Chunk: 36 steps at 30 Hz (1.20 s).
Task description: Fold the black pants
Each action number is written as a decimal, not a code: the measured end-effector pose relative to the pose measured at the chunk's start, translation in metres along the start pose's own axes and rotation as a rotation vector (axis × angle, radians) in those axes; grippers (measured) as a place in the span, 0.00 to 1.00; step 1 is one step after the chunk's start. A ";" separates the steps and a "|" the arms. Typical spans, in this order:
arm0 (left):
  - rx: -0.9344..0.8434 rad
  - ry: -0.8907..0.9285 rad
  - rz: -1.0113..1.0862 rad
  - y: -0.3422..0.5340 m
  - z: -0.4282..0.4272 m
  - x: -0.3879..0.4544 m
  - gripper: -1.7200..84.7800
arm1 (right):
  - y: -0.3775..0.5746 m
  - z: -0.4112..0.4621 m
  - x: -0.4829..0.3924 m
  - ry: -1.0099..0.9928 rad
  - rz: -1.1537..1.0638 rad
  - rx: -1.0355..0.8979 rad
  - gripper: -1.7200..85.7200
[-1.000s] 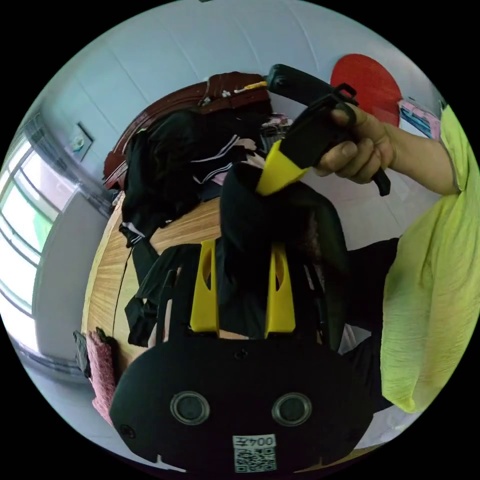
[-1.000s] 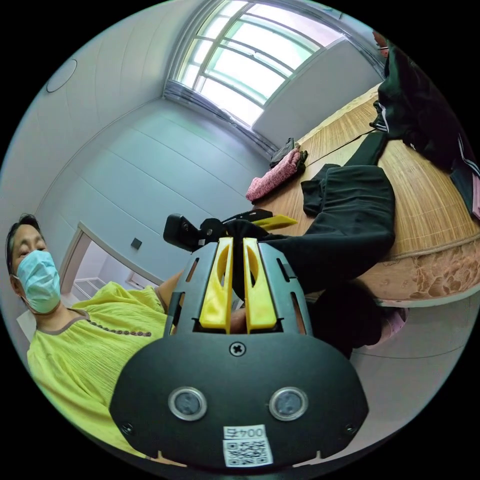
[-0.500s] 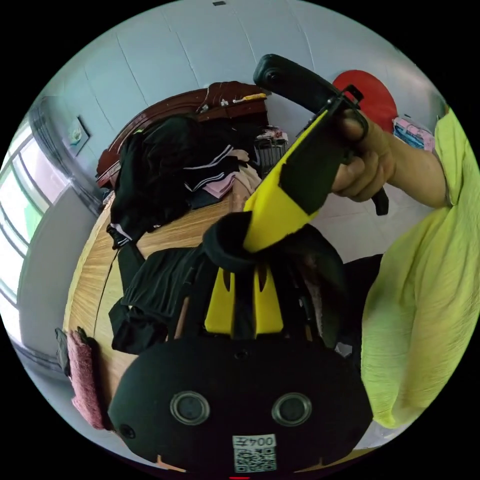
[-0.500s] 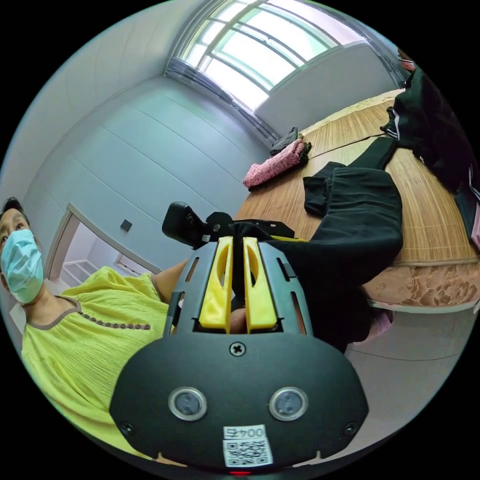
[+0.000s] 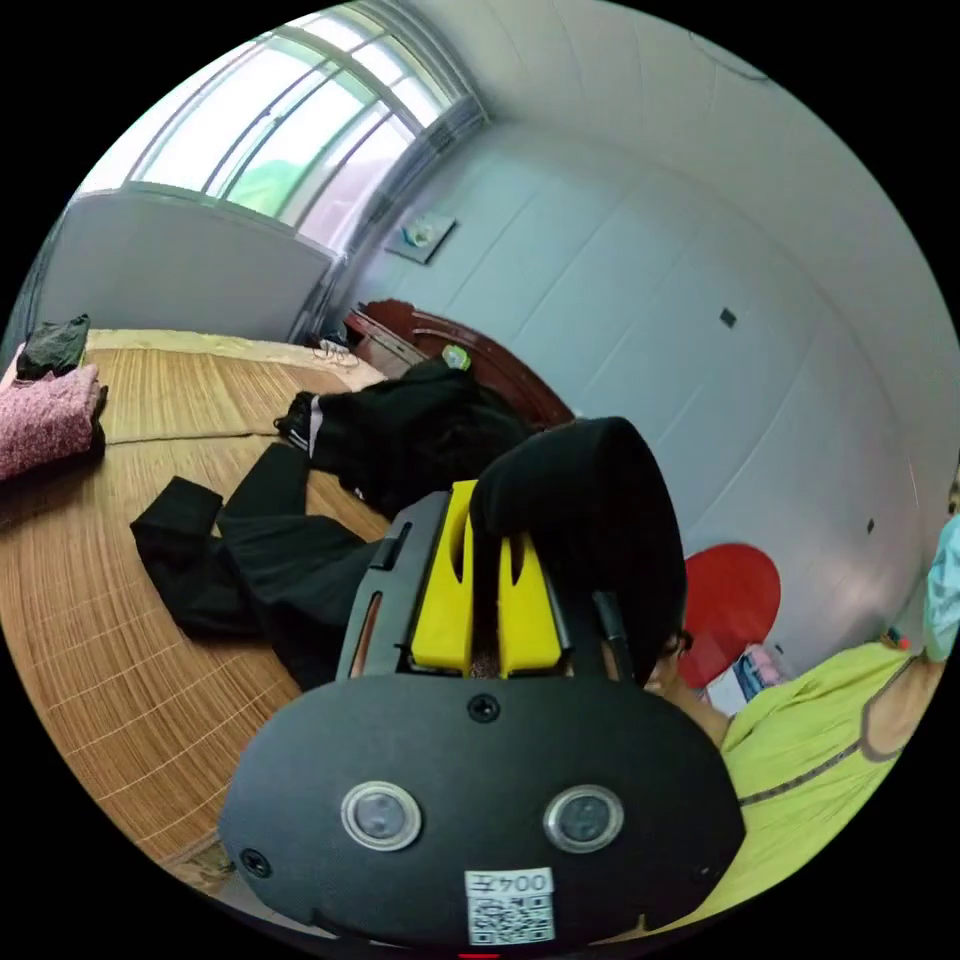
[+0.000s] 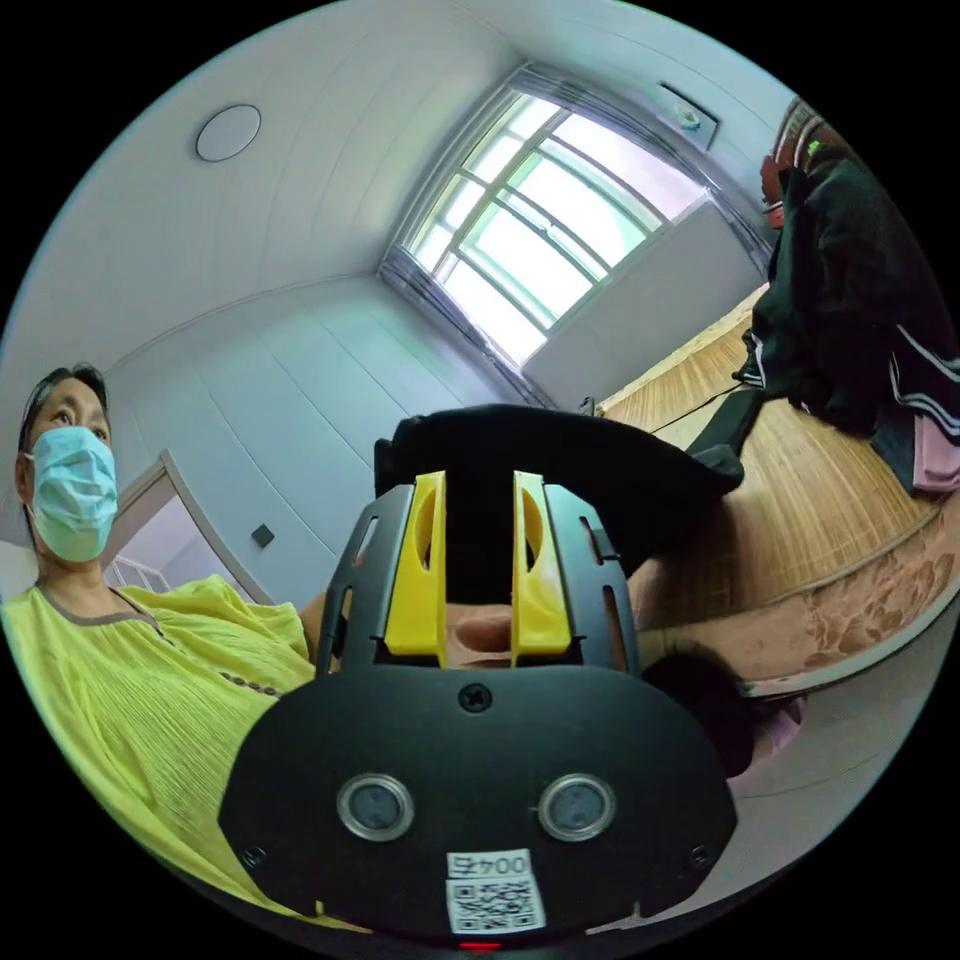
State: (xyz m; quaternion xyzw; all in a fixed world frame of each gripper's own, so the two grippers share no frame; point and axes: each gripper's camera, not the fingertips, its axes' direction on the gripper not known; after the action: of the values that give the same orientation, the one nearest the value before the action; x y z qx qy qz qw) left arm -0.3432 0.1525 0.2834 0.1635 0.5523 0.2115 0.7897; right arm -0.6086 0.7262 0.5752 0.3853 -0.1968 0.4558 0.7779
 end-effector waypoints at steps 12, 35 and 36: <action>0.319 -0.053 -0.057 -0.106 -0.171 0.037 0.02 | 0.019 -0.009 0.014 -0.040 0.084 0.023 0.11; 0.387 -0.211 -0.501 0.054 -0.092 -0.101 0.01 | 0.086 0.173 -0.042 0.136 -0.161 -0.225 0.21; 0.394 -0.219 -0.509 0.057 -0.086 -0.102 0.01 | 0.095 0.185 -0.045 0.184 -0.195 -0.237 0.21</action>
State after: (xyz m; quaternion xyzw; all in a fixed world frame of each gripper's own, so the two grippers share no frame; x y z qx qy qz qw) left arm -0.4636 0.1510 0.3642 0.1913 0.5176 -0.1220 0.8250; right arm -0.7048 0.5839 0.7013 0.2650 -0.1388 0.3849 0.8731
